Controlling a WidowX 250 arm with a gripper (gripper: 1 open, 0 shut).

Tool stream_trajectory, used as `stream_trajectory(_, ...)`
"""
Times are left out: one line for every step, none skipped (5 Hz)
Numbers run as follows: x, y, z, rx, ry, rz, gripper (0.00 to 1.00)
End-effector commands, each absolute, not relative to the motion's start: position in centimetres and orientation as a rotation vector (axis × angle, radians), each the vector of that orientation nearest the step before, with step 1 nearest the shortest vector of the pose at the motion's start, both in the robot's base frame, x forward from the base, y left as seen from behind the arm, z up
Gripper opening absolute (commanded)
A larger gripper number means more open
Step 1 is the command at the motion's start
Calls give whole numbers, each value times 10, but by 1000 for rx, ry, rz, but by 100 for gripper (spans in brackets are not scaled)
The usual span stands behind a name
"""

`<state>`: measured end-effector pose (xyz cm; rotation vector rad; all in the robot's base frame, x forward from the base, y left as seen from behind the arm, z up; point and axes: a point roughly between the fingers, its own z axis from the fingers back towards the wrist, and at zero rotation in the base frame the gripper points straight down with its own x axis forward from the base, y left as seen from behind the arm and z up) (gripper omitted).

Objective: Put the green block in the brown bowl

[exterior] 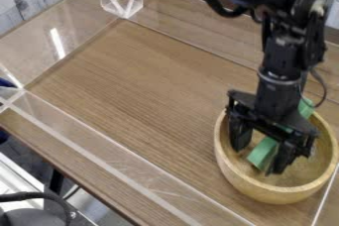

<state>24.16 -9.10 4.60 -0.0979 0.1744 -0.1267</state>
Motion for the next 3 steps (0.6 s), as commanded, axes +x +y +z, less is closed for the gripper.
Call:
stream_trajectory(251, -88, 86, -108, 58, -119, 100)
stream_trajectory(252, -85, 110, -112, 8, -110, 100)
stream_trajectory(254, -83, 136, -110, -36, -110, 100)
